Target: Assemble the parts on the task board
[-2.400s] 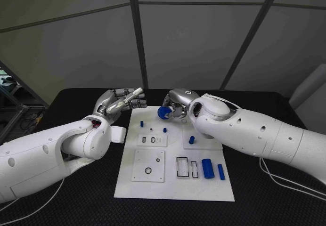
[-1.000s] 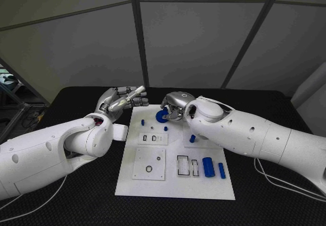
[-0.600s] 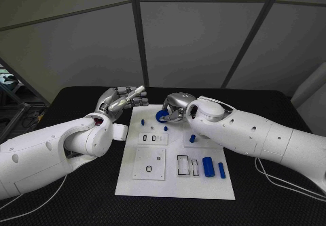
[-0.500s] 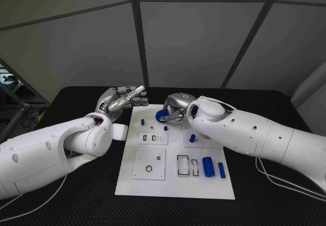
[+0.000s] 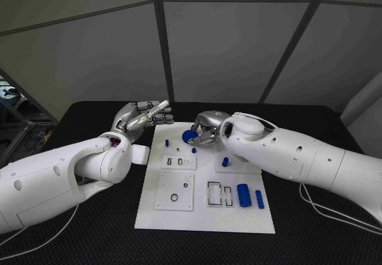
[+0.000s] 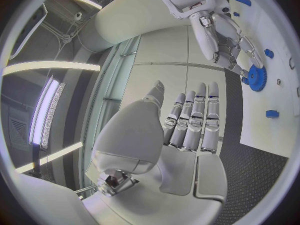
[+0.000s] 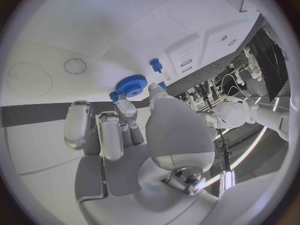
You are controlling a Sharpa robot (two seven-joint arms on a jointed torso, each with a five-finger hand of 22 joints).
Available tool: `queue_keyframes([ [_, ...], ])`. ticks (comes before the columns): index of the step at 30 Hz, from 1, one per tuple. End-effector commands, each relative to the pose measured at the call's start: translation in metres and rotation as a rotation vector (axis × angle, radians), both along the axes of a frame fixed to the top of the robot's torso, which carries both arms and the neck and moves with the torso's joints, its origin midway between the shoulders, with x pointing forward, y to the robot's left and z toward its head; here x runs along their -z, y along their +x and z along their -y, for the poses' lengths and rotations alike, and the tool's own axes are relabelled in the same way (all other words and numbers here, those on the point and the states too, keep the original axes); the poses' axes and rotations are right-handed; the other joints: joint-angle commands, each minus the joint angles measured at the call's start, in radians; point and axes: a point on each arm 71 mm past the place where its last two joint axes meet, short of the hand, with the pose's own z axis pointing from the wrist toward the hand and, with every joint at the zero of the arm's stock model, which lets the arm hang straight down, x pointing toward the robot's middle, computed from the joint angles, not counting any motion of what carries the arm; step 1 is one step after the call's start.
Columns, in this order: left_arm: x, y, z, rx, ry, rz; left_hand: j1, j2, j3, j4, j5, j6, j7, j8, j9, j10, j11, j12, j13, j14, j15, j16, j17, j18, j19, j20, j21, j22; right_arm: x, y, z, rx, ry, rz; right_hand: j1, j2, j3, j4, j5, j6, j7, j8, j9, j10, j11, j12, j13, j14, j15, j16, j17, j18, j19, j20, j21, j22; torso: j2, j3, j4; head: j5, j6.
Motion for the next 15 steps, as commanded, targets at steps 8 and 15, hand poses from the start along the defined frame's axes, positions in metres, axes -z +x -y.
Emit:
queue_keyframes([
  [8,-0.001,0.0,-0.001,0.005,0.002,0.009,0.003,0.005,-0.001,-0.005,0.001,-0.006,0.012,-0.005,-0.001,0.0,0.004,-0.007,0.0,-0.001,0.008,-0.003,0.001,-0.02,-0.004,0.003,0.0,-0.002,-0.012,-0.005,0.016,0.009,0.086,0.11,0.055,0.009,-0.016,-0.014,0.062,0.003,0.001,0.004,-0.001,0.011,0.004,0.015,0.014,0.072,0.007,0.002,0.103,-0.012,-0.001,0.005,-0.006,-0.006,0.0,0.0012,-0.0008,0.002,0.001],
  [15,-0.001,0.001,-0.006,-0.008,0.007,0.01,0.003,0.005,-0.001,-0.005,0.001,-0.006,0.012,-0.005,-0.001,0.0,0.004,-0.007,0.0,-0.001,0.008,-0.003,0.001,-0.02,-0.004,0.003,0.0,-0.002,-0.024,-0.016,0.056,-0.006,0.317,0.09,0.14,0.011,-0.011,-0.047,0.079,0.013,0.003,0.005,-0.001,0.006,0.004,0.011,0.012,0.066,0.007,-0.011,0.081,-0.004,-0.031,0.005,-0.029,-0.049,-0.003,0.0032,-0.0099,0.006,0.007],
])
